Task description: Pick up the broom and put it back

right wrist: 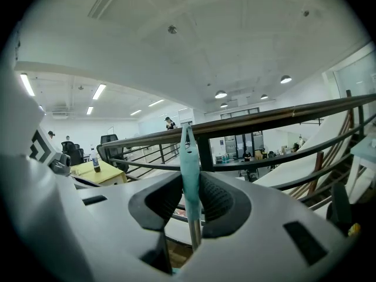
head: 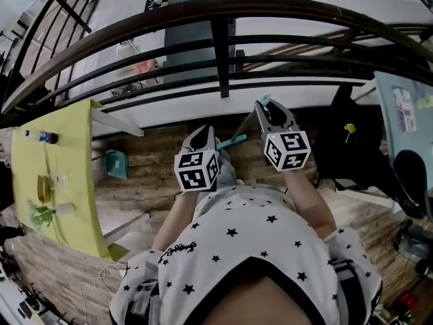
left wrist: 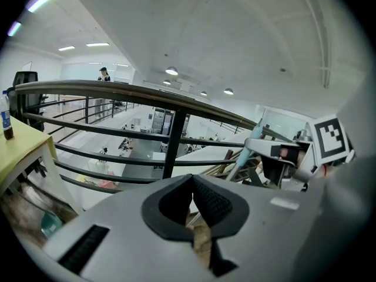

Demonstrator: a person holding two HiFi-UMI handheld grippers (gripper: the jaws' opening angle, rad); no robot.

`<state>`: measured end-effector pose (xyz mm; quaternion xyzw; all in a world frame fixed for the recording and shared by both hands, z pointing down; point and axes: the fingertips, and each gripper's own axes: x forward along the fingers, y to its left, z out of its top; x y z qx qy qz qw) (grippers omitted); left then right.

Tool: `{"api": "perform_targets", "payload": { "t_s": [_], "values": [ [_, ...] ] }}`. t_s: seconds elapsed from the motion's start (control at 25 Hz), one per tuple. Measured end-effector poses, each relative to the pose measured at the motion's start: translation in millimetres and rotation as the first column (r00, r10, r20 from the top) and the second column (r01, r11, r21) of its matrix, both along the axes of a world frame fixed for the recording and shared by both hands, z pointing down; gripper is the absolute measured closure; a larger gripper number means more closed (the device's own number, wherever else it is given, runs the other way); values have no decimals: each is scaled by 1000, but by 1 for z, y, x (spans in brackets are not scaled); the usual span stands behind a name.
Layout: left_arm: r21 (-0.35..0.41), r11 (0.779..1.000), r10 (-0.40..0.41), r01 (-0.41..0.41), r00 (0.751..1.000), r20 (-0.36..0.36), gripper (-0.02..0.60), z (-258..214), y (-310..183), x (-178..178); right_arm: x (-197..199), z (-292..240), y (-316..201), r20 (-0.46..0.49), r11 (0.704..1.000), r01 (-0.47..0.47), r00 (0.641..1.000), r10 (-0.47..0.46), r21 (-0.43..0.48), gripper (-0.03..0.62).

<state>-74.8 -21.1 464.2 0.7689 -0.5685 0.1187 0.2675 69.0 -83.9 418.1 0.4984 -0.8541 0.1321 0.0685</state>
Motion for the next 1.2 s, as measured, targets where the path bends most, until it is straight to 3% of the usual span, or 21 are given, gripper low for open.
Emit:
{"api": "perform_targets", "payload": {
  "t_s": [0.64,1.2],
  "values": [
    [-67,989,135,-134,991,1,569,29,-84,33,53,52,-78,-57,989,-135,990,132,-56,511],
    [-131,963,239,-236,971,7,570,71,-153,60,93,131,-157,-115,970,-208,974,194,-125,511]
  ]
}}
